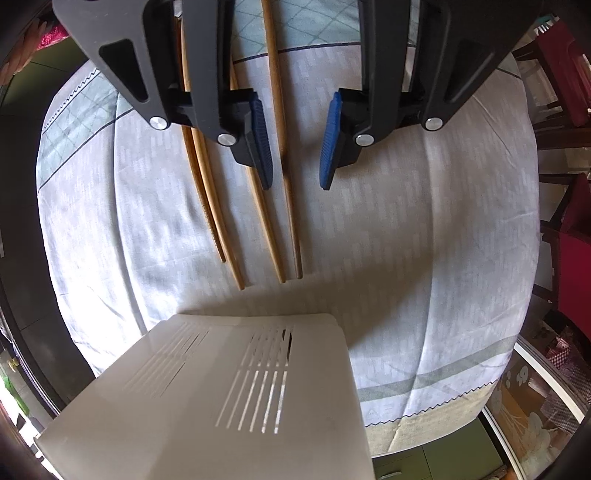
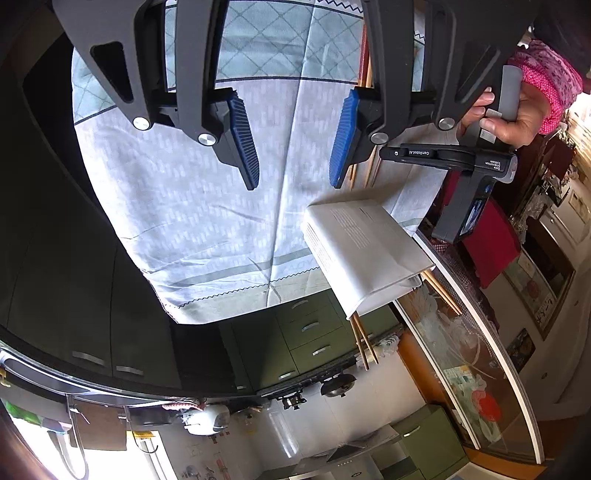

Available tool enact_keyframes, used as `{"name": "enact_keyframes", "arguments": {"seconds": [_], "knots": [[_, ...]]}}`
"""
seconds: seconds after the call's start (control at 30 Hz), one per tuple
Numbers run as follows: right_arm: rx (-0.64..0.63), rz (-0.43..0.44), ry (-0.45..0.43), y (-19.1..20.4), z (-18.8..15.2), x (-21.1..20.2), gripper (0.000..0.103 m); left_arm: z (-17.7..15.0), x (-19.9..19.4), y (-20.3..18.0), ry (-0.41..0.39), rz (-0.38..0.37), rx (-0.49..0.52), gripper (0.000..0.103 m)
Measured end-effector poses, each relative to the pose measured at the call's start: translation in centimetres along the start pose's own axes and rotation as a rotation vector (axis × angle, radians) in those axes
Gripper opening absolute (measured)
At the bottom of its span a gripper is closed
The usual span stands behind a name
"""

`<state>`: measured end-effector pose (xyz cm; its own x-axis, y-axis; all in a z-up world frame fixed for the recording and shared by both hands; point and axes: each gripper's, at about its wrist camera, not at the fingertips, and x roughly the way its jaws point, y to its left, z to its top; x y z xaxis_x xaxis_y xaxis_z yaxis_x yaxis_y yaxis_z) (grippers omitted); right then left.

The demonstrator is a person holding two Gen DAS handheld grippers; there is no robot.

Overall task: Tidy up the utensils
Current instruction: 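Lower both grippers onto two more wooden chopsticks and close on them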

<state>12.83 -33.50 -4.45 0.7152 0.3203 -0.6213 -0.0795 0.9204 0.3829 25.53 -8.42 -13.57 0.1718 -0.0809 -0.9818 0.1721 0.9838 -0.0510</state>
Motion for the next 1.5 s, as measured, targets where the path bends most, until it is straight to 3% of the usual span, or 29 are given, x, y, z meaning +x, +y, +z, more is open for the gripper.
{"name": "enact_keyframes", "arguments": {"seconds": [0.17,0.27,0.53,0.73,1.27,1.5], "knots": [[-0.006,-0.001,0.032,0.5,0.3,1.5,0.040,0.1,0.7,-1.0,0.014,0.019,0.017,0.019],[-0.050,-0.007,0.077,1.9,0.5,3.2,0.045,-0.2,0.7,-1.5,0.012,0.032,0.031,0.007],[-0.195,0.000,0.341,6.7,-0.2,13.2,0.044,-1.2,0.5,0.4,-0.006,0.026,0.021,0.005],[-0.277,-0.082,0.416,8.9,-1.1,17.9,0.044,-1.8,0.2,3.0,-0.017,0.033,-0.012,0.006],[-0.423,-0.204,0.372,12.1,-3.2,19.3,0.043,-2.8,-0.5,3.5,-0.050,0.026,0.009,0.006],[-0.444,-0.204,0.367,13.2,-3.9,19.6,0.035,-2.9,-0.7,3.1,-0.051,0.028,0.014,0.006]]}}
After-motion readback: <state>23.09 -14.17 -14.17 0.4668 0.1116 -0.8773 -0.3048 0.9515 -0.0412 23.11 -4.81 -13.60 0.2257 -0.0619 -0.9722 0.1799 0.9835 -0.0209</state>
